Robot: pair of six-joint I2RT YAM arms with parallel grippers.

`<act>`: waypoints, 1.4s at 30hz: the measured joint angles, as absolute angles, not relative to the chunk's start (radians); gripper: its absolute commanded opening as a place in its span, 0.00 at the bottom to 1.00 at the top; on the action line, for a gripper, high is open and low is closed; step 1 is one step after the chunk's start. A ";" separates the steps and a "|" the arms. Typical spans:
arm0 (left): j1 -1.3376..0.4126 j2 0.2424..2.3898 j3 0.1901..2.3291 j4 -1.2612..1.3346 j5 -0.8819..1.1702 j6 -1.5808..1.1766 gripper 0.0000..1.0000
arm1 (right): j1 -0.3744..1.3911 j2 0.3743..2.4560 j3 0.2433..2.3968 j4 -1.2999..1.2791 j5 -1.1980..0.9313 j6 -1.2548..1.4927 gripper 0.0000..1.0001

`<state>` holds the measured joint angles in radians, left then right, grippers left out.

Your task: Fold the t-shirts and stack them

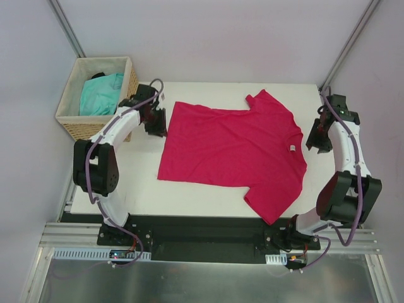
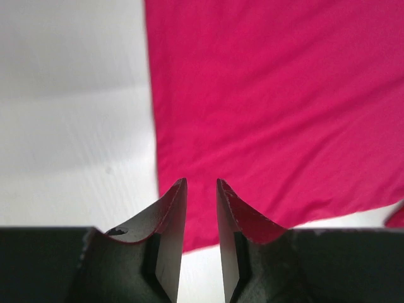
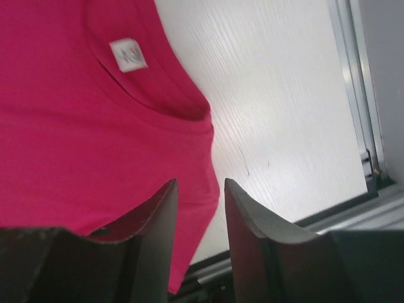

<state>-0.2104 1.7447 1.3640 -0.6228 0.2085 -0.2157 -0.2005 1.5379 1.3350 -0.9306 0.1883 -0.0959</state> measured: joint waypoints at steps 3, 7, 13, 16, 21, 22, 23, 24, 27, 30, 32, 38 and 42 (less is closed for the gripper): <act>-0.210 1.815 1.537 -0.608 0.276 -0.198 0.19 | -0.200 1.479 1.363 -0.888 0.155 -0.093 0.39; -0.215 1.952 1.702 -0.580 0.351 -0.186 0.13 | -0.199 1.473 1.312 -0.846 0.098 -0.081 0.38; -0.217 2.220 1.854 -0.594 0.390 -0.161 0.07 | -0.181 1.506 1.206 -0.814 0.019 -0.062 0.38; -0.216 2.336 1.953 -0.604 0.389 -0.155 0.05 | -0.166 1.501 1.205 -0.789 -0.021 -0.064 0.38; -0.213 2.381 2.044 -0.607 0.387 -0.156 0.01 | -0.149 1.470 1.206 -0.783 -0.051 -0.092 0.38; -0.211 2.381 2.061 -0.606 0.387 -0.156 0.00 | -0.149 1.464 1.209 -0.786 -0.054 -0.099 0.37; -0.208 2.381 2.078 -0.602 0.387 -0.156 0.00 | -0.148 1.462 1.214 -0.793 -0.054 -0.106 0.37; -0.208 2.381 2.091 -0.595 0.387 -0.157 0.00 | -0.148 1.462 1.219 -0.797 -0.055 -0.111 0.37; -0.208 2.381 2.109 -0.574 0.388 -0.163 0.00 | -0.146 1.462 1.227 -0.805 -0.061 -0.121 0.37; -0.208 2.386 2.109 -0.573 0.387 -0.168 0.00 | -0.143 1.462 1.241 -0.820 -0.065 -0.127 0.36; -0.208 2.395 2.109 -0.572 0.385 -0.170 0.00 | -0.139 1.462 1.250 -0.826 -0.068 -0.132 0.36; -0.208 2.455 2.140 -0.559 0.384 -0.179 0.00 | -0.132 1.462 1.266 -0.834 -0.070 -0.140 0.36; -0.208 2.481 2.148 -0.557 0.385 -0.194 0.00 | -0.129 1.462 1.269 -0.845 -0.069 -0.142 0.36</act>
<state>-0.2077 2.4809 2.1479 -0.5568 0.3847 -0.1940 -0.1287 1.4616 1.2686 -0.8452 -0.0692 -0.1425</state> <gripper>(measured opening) 0.003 0.362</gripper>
